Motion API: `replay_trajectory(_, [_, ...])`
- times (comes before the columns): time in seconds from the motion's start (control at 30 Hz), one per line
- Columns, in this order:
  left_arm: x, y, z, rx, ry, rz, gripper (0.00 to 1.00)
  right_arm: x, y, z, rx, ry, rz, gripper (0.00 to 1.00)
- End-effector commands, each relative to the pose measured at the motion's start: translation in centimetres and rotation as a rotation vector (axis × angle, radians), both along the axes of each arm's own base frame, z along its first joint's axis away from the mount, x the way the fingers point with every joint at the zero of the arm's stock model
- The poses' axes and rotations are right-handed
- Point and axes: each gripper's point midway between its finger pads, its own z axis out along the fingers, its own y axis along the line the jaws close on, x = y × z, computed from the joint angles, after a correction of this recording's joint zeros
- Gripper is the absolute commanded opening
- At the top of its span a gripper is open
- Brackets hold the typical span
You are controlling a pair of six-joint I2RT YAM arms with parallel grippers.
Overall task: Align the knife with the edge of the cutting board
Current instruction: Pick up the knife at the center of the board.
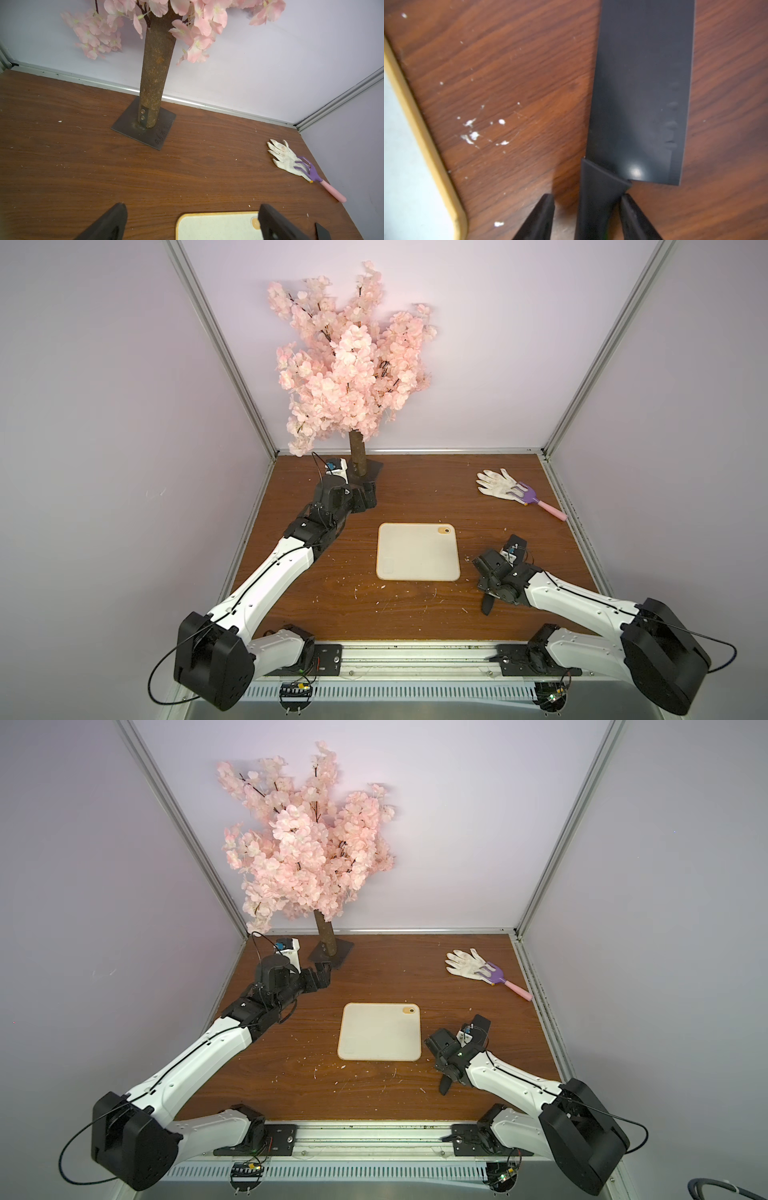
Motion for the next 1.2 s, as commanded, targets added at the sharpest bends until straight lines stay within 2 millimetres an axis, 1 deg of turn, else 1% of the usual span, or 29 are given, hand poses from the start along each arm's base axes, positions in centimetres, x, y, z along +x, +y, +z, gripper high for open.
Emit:
replay_trajectory(0.0, [0.1, 0.4, -0.2, -0.006, 0.017, 0.006, 1.0, 0.5, 0.2, 0.1, -0.013, 0.003, 0.015, 0.54])
replay_trajectory(0.17, [0.1, 0.4, -0.2, -0.006, 0.019, 0.005, 0.99, 0.4, 0.2, -0.5, -0.019, 0.02, 0.018, 0.54])
replay_trajectory(0.33, [0.2, 0.5, -0.2, -0.01, 0.021, 0.008, 1.0, 0.1, 0.3, -1.1, -0.009, 0.039, 0.016, 0.51])
replay_trajectory(0.47, [0.2, 0.5, -0.3, -0.014, 0.024, 0.007, 1.0, -0.2, 0.7, -1.4, 0.028, 0.039, 0.016, 0.46])
replay_trajectory(0.63, [0.2, 0.6, -0.3, -0.014, 0.024, 0.008, 0.99, -0.3, 1.2, -1.8, 0.081, 0.022, 0.013, 0.45])
replay_trajectory(0.93, [0.2, 0.7, -0.1, -0.009, 0.017, 0.014, 1.0, -0.3, 1.0, -2.0, 0.025, 0.068, 0.028, 0.44])
replay_trajectory(1.07, [0.2, 0.8, -0.1, -0.008, 0.018, 0.016, 1.0, -0.2, 0.9, -1.9, 0.009, 0.072, 0.037, 0.35])
replay_trajectory(1.17, [0.2, 0.8, -0.1, -0.009, 0.017, 0.016, 0.99, -0.3, 0.8, -1.9, 0.001, 0.072, 0.045, 0.23])
